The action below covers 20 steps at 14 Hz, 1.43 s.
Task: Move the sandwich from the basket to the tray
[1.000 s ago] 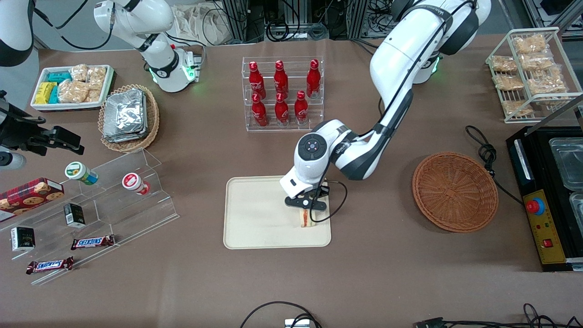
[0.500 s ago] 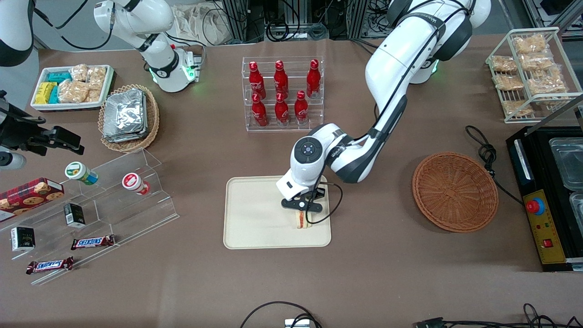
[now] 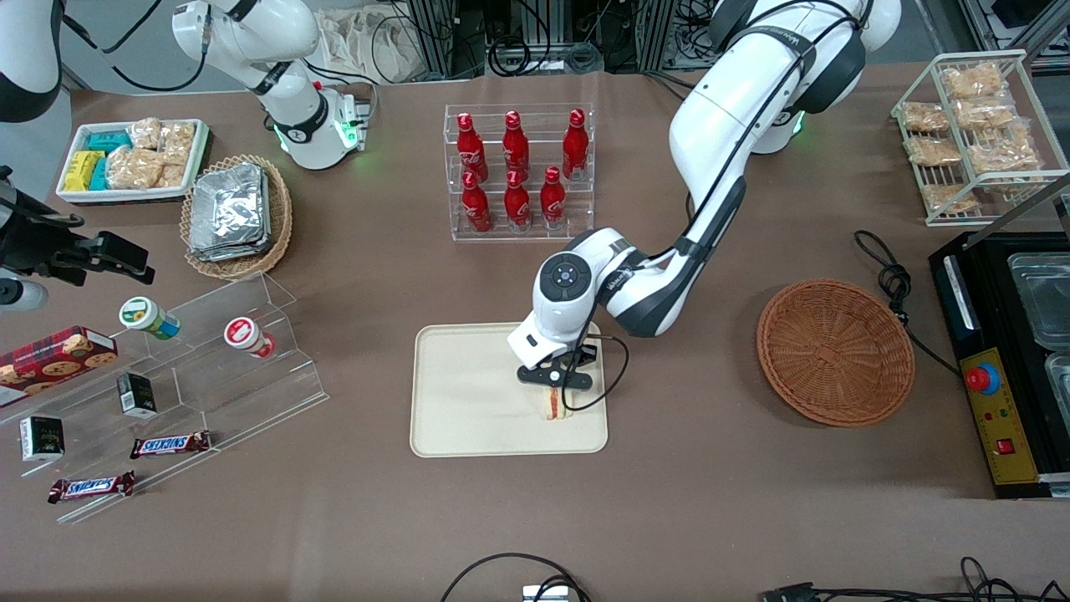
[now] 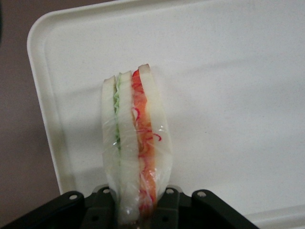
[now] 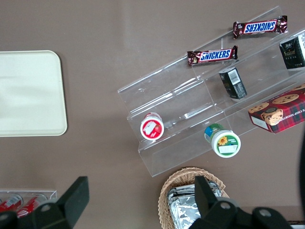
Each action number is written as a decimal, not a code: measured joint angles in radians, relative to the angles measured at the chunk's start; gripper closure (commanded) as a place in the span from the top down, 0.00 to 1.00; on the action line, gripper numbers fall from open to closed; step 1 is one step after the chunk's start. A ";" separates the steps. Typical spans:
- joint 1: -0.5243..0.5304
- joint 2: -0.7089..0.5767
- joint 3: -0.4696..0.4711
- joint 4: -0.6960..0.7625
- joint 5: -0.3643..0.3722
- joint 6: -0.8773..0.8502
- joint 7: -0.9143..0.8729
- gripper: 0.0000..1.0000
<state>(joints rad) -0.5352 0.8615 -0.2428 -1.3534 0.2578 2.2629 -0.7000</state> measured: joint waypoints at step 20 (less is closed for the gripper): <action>0.002 -0.180 0.107 0.058 0.005 -0.151 -0.194 1.00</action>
<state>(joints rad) -0.5328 0.6814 -0.1354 -1.2954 0.2624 2.1115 -0.8945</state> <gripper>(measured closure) 0.000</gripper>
